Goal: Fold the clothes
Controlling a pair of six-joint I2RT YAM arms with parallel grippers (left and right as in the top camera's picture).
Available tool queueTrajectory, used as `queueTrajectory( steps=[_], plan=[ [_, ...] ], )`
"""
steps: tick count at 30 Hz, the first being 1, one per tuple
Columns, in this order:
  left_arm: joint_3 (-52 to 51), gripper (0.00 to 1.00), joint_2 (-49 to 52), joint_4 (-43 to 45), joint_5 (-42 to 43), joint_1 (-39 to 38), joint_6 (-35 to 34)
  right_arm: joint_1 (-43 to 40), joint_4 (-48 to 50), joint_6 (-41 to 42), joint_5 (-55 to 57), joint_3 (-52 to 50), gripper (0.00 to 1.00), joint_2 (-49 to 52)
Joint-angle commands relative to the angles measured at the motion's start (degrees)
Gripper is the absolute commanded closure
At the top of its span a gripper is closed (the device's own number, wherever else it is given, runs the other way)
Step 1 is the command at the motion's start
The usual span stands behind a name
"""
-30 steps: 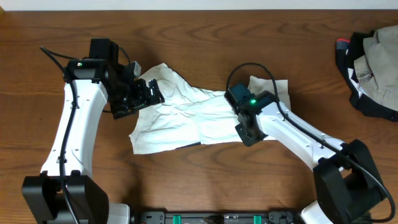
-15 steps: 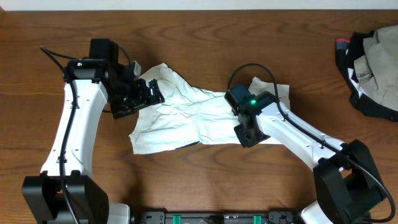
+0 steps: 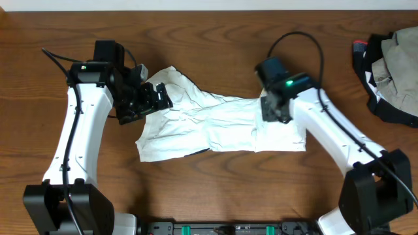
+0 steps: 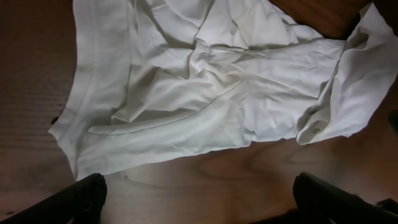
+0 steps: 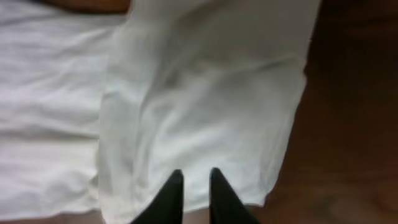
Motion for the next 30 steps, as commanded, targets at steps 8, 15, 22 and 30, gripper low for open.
queueTrajectory(
  steps=[8, 15, 22, 30],
  plan=[
    [0.37, 0.02, -0.5, 0.09, -0.72, 0.04, 1.25, -10.23, 4.04, -1.27, -9.86, -4.09, 0.99, 2.89],
    [0.37, 0.02, -0.5, 0.09, -0.72, 0.04, 1.25, -12.31, 4.94, -1.79, -10.05, -6.36, 0.99, 5.03],
    [0.37, 0.02, -0.5, 0.04, -0.72, 0.02, 1.25, -12.33, 7.63, -1.84, -10.03, -7.61, 0.98, 7.8],
    [0.37, 0.02, -0.5, 0.04, -0.72, 0.04, 1.25, -12.9, 8.72, -1.62, -7.98, -7.76, 0.99, 14.19]
  ],
)
